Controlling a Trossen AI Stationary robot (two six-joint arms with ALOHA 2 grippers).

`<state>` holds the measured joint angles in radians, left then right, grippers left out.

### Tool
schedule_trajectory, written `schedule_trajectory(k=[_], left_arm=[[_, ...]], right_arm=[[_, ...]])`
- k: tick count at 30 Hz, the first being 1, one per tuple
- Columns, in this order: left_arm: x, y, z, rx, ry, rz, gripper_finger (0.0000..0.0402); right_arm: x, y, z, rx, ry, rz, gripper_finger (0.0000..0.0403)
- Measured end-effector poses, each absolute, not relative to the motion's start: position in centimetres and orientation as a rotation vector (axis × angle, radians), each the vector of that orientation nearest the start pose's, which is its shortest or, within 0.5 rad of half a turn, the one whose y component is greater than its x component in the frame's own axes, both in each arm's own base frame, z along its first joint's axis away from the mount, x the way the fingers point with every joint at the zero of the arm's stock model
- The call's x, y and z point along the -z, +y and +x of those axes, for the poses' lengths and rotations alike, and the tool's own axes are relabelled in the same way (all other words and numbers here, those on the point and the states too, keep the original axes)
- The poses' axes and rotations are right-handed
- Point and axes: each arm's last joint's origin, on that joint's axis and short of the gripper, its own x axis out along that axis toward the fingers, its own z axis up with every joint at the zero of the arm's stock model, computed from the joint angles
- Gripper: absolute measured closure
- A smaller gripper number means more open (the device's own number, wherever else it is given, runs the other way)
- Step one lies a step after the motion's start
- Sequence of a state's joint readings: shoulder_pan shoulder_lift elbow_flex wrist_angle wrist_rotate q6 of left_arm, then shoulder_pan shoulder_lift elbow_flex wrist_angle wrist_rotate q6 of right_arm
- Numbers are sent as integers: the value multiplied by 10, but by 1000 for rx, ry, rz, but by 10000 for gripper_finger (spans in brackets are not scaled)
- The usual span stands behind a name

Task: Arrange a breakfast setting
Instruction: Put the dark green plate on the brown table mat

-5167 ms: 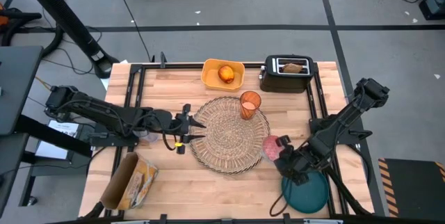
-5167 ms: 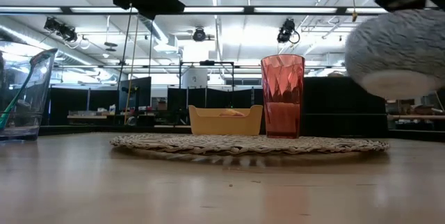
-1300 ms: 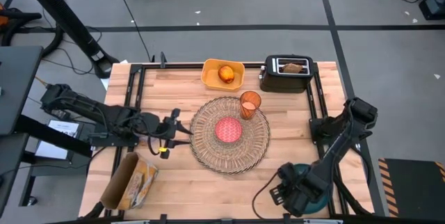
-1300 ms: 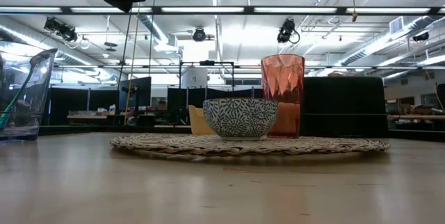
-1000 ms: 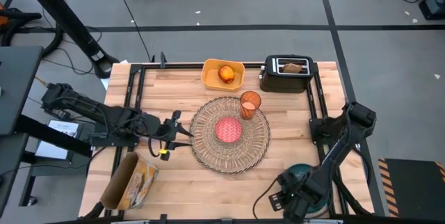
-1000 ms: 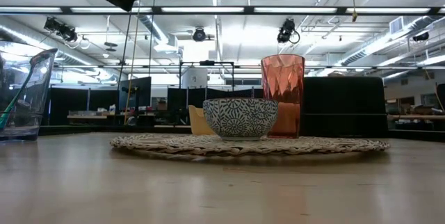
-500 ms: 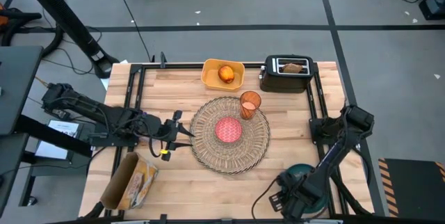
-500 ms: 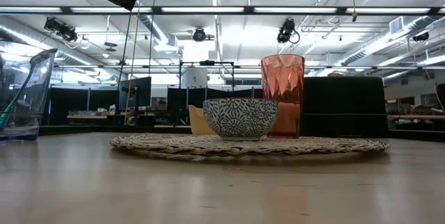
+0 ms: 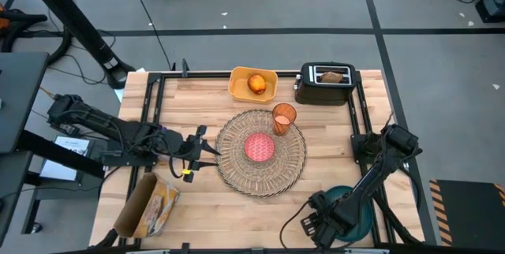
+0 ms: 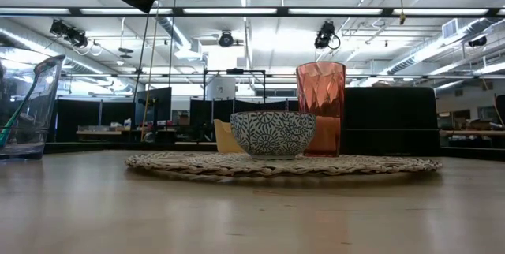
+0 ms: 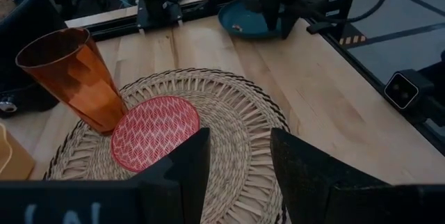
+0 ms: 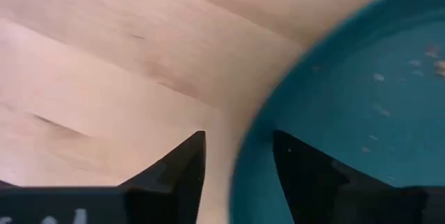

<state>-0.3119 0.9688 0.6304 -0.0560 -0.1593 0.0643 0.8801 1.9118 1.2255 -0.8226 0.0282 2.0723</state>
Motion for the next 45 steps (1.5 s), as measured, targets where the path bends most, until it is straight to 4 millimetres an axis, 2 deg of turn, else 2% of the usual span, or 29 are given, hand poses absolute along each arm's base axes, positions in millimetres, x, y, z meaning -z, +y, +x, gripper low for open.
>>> schedule_trajectory(k=[5,13,18,26,33,38,45], left_arm=[[-259,-60,202,163,380,156,241],[-259,-60,202,173,376,208,241],[-258,-59,198,176,402,224,241],[-266,-54,185,176,389,239,241],[-268,-51,174,177,414,262,241],[-268,-48,171,161,427,245,241],[-269,-39,171,108,428,234,241]], right_arm=[[-145,259,223,892,1331,966,276],[-148,254,222,946,1352,950,387],[-164,252,231,955,1358,895,385],[-204,250,255,793,1355,755,389],[-196,252,262,682,1414,595,389],[-191,265,268,604,1473,425,389],[-206,285,278,581,1522,115,389]])
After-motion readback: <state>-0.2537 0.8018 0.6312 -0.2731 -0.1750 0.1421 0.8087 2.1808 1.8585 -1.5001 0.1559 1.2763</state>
